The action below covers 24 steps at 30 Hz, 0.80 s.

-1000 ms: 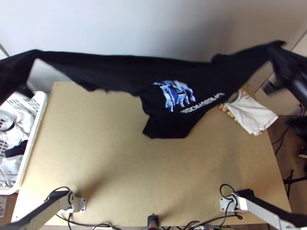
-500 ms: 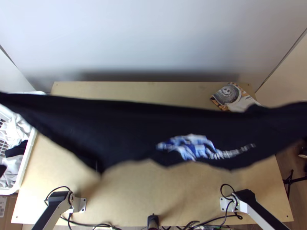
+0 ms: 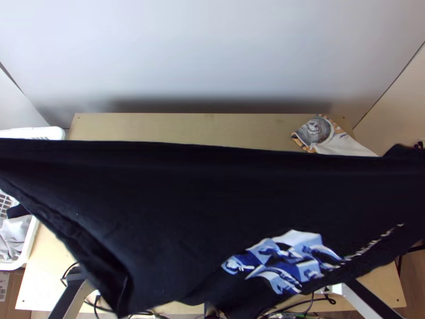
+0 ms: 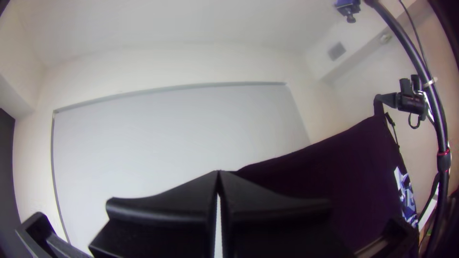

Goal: Fold the t-shirt

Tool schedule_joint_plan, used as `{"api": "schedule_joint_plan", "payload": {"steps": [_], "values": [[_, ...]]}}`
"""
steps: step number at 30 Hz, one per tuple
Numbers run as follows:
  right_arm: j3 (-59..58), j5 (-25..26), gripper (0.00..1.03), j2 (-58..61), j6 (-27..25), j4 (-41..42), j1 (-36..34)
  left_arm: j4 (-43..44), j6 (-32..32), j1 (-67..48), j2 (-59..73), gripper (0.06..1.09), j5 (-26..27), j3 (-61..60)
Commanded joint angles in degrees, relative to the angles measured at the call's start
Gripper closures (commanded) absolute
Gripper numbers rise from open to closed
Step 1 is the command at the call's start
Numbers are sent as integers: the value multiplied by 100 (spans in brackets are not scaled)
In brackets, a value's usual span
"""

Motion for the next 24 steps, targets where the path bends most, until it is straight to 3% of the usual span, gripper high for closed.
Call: {"api": "schedule_joint_plan", "payload": {"steps": [1,9,14,24], "values": [[-26,-129,100,-91,213,245,-206,222,-202,127,-127,105,14,-106],[-2267,-235,100,-478,398,307,22,283,-606,119,-171,105,155,-1724],[-4025,-226,100,-478,336,1168,321,758,-659,-66,49,105,199,-2989],[-6257,-323,100,665,64,2935,312,2243,-545,-1217,1622,105,-733,-4510]]}}
